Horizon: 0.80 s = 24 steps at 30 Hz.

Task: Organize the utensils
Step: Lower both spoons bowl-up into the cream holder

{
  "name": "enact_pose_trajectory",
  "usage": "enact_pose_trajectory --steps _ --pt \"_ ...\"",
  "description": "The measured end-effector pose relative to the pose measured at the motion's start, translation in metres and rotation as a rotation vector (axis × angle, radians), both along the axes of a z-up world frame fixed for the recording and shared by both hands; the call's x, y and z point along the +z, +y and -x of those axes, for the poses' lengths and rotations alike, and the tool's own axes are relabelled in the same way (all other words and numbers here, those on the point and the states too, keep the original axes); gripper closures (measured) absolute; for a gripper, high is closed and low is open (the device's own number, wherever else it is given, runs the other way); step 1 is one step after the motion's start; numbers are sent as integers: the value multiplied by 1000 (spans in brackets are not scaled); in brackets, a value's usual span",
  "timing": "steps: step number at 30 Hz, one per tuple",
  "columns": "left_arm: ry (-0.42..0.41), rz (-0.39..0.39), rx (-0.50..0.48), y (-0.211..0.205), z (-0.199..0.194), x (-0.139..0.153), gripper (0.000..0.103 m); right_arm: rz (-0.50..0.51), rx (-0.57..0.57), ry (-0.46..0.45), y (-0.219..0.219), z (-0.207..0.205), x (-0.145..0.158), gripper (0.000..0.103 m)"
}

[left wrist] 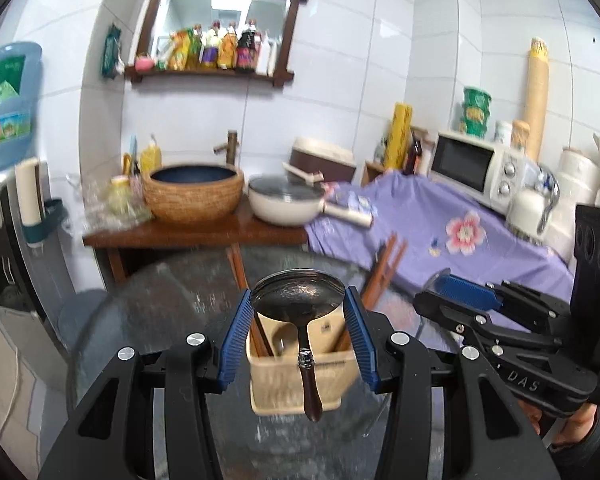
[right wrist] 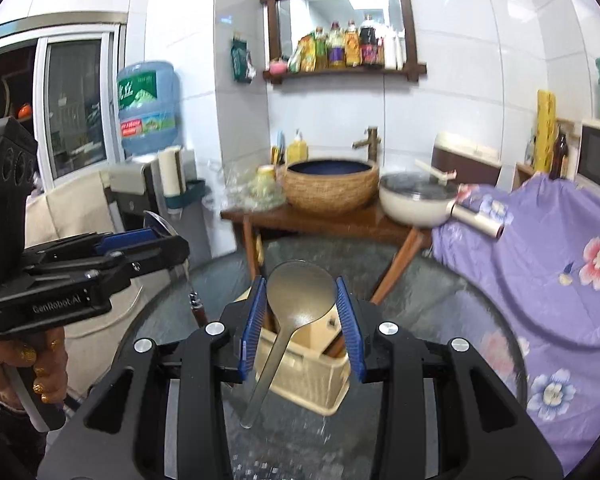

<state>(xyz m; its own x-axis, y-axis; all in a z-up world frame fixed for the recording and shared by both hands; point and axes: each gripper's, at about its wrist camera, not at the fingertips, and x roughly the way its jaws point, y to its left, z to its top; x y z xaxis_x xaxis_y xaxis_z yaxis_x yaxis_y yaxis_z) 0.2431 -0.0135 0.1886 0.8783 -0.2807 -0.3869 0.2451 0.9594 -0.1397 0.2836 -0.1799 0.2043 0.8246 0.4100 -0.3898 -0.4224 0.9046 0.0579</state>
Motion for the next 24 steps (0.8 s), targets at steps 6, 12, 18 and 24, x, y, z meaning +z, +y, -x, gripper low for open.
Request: enact_pose_trajectory --steps 6,12,18,24 --pt "-117 19 75 -2 -17 22 57 -49 -64 -79 -1 -22 27 67" --pt "-132 -11 122 -12 -42 7 57 3 -156 -175 6 -43 20 66" --pt "-62 -11 134 -9 -61 -26 57 120 -182 -227 21 -50 -15 66" --pt "-9 -31 118 -11 -62 -53 57 158 -158 -173 27 -52 -54 67"
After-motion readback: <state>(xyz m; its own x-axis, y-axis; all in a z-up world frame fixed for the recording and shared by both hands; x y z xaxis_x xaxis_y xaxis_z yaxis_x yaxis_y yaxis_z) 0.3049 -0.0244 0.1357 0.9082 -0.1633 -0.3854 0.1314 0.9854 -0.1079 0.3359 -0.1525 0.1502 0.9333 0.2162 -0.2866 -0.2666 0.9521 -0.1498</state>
